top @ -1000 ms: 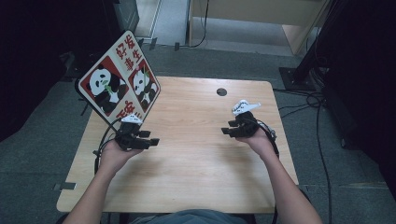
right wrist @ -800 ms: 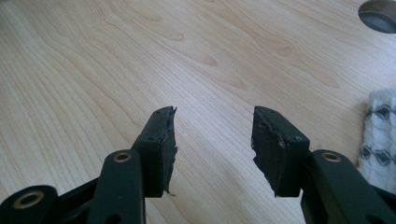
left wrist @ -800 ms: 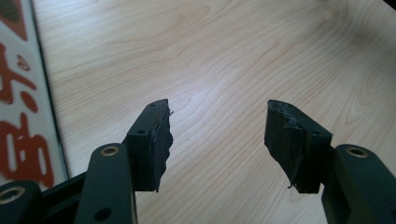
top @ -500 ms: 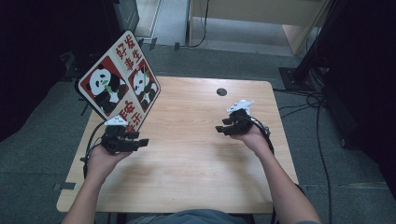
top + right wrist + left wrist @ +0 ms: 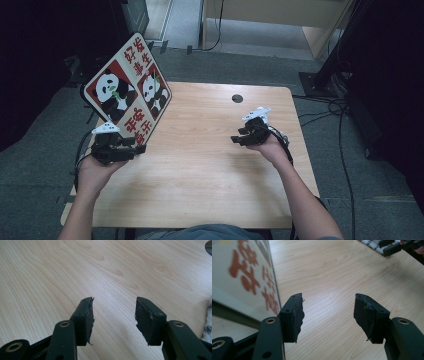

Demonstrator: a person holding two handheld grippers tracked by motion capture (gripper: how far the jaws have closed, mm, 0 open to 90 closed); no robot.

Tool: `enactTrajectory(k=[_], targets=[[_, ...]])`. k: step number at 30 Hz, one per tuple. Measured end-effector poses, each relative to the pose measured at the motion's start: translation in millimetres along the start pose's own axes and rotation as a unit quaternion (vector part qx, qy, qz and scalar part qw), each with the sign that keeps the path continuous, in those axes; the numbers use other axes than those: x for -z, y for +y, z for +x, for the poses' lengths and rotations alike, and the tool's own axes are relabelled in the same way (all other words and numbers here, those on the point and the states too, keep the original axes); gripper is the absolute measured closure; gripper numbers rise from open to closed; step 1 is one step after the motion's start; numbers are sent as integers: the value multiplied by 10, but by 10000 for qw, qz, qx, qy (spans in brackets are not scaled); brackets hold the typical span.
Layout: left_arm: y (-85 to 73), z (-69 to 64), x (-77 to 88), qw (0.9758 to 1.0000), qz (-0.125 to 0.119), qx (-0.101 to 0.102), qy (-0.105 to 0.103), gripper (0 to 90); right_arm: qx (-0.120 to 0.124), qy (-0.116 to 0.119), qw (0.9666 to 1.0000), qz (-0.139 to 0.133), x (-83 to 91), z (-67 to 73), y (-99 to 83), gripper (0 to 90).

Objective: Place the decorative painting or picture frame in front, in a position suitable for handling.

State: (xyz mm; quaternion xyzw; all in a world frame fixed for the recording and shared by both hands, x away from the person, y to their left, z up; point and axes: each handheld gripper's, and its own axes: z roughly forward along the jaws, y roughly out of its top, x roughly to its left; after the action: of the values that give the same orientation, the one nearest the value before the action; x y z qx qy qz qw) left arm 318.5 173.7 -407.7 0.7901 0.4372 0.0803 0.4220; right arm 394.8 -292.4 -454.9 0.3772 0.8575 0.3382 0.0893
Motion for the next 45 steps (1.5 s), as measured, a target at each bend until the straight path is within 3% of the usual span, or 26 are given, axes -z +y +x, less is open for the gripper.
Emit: enactTrajectory(k=[12,23,36,39,45], targets=[[-61,193,247,9994,-141,248,186,412,8,6,10000,-38,1,1,-1,497],[-43,481,299,9981,-157,511,316,413,-9,-23,9996,-267,151,42,-89,497],[155,596,268,9981,-210,510,271,414,-50,-147,9995,-265,244,30,-222,492],[232,607,308,9977,-200,573,317,415,-2,-183,9997,-182,238,22,-238,490],[462,633,447,9981,-147,516,317,414,-16,-188,9996,-202,251,0,-241,488]])
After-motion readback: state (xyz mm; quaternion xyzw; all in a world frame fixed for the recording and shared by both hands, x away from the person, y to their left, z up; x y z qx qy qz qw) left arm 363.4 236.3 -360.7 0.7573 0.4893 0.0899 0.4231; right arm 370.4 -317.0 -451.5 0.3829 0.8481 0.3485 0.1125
